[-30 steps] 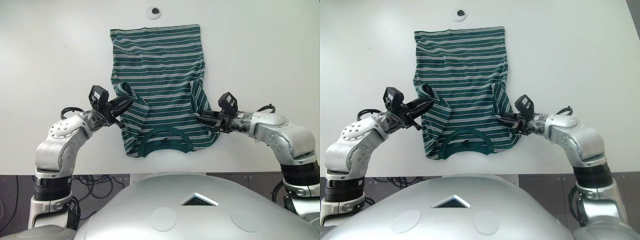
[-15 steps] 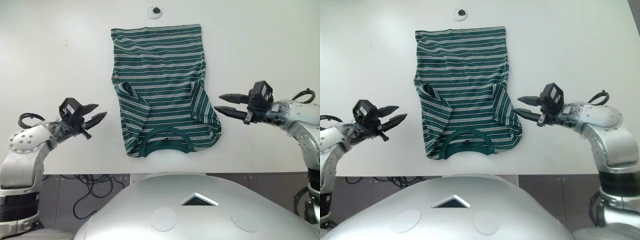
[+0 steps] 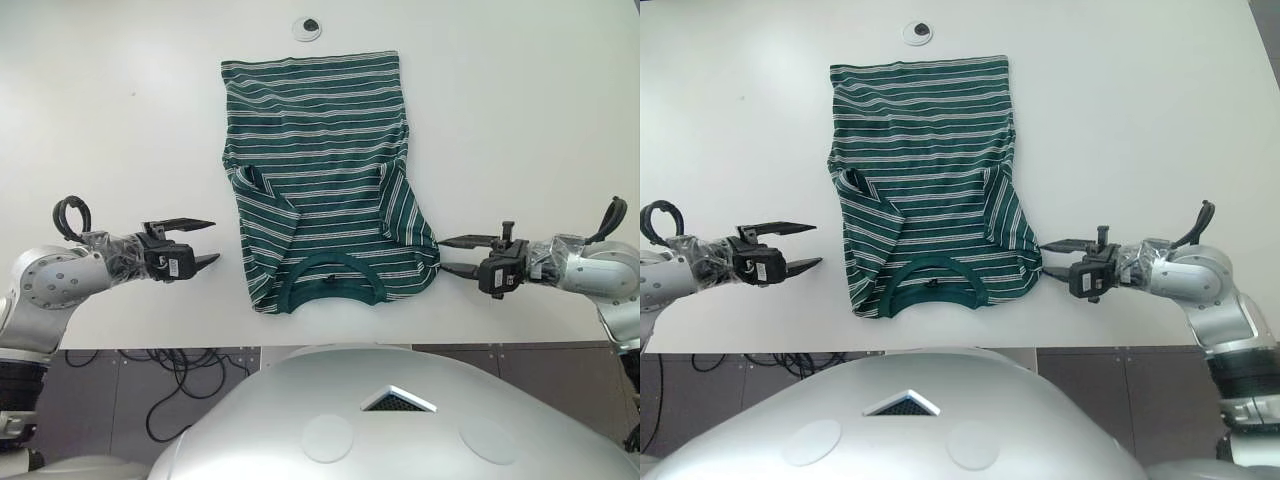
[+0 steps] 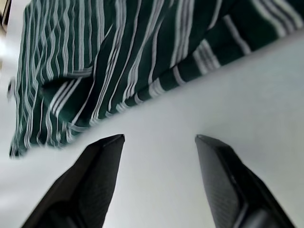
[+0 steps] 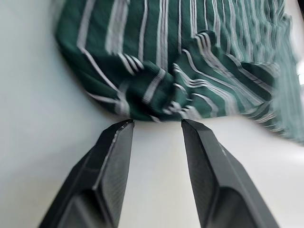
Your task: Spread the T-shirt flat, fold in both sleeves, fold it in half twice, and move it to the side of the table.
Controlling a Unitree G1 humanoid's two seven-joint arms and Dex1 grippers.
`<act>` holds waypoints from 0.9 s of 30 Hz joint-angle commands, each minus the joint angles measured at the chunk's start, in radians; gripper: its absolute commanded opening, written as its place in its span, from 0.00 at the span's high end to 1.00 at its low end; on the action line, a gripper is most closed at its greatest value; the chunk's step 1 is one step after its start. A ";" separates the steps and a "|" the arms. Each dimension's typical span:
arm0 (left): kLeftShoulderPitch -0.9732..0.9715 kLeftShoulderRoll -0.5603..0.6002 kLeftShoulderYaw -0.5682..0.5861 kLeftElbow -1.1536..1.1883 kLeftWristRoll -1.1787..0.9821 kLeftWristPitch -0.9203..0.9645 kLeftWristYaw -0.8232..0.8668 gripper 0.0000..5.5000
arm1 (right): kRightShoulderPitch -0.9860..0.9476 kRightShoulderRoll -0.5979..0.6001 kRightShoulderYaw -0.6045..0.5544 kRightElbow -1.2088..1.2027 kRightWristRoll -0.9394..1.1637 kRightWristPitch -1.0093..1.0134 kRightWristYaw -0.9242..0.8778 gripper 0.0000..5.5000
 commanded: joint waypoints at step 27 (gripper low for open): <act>-0.132 0.008 -0.326 0.036 0.425 -0.240 0.084 0.89 | -0.074 -0.019 0.240 0.029 -0.181 -0.129 -0.136 1.00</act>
